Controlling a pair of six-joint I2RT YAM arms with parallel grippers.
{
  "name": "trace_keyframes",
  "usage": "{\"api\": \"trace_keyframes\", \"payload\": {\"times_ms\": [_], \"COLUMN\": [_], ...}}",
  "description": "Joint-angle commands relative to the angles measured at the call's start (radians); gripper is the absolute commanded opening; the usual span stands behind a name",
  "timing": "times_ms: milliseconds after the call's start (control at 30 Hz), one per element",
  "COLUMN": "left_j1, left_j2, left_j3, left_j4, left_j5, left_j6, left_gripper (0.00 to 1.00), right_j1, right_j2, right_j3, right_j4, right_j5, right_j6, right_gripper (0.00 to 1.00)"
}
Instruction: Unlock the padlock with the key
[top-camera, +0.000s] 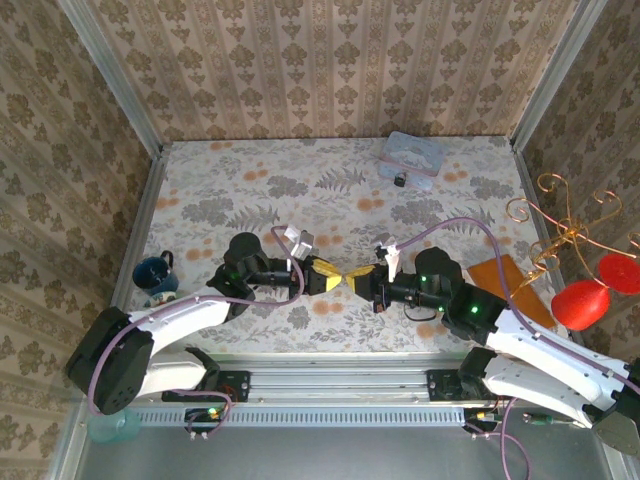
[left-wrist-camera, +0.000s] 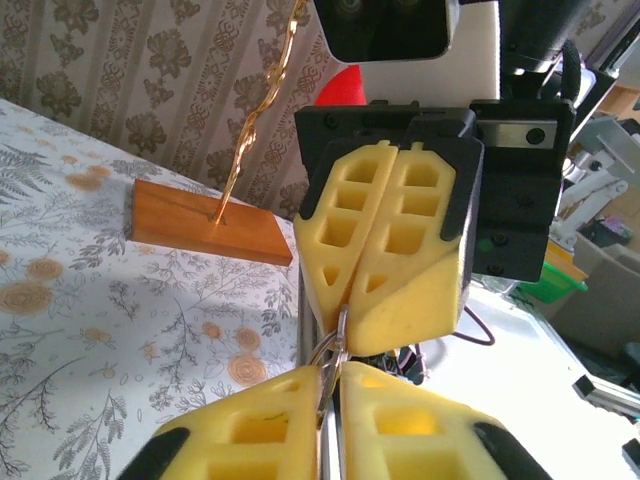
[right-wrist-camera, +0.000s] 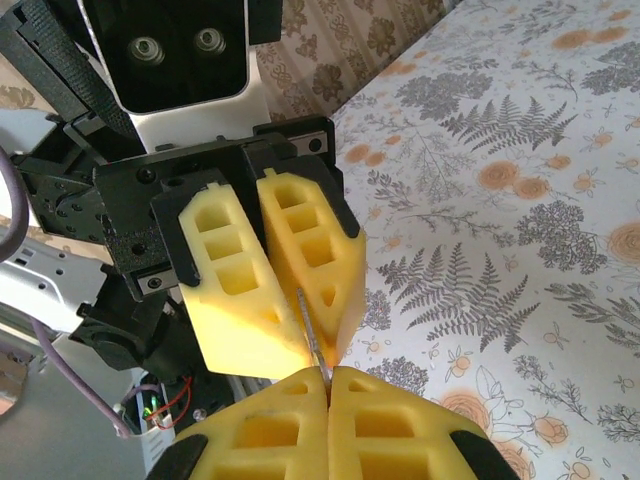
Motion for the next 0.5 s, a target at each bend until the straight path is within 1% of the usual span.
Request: {"api": "trace_keyframes", "payload": {"times_ms": [0,67,167,300,467], "left_j1": [-0.009,-0.009,-0.01,-0.01,-0.01], "left_j2": [-0.009,-0.012,-0.015,-0.016,-0.025], "left_j3": [0.01,0.008,0.007,0.007,0.001], "left_j4": [0.041,0.041,0.044,0.046,0.048], "left_j5": [0.023,0.027,0.032,0.031,-0.006], "left_j6": [0.004,0.005,0.004,0.002,0.001], "left_gripper": [0.21,0.23,0.23,0.14,0.08], "right_j1": [0.011,0.013,0.014,0.017,0.019], "right_j2": [0.008,0.01,0.014,0.019,0.026], "right_j3": [0.007,0.007,0.008,0.011,0.017], "right_j4": [0.012,0.012,0.013,0.015,0.005], "right_j5": [-0.008,-0.008,-0.005,-0.005,0.002], "right_j6": [-0.016,-0.017,-0.015,-0.014,-0.016], "right_gripper": [0.0,0.0,0.0,0.0,0.0]}}
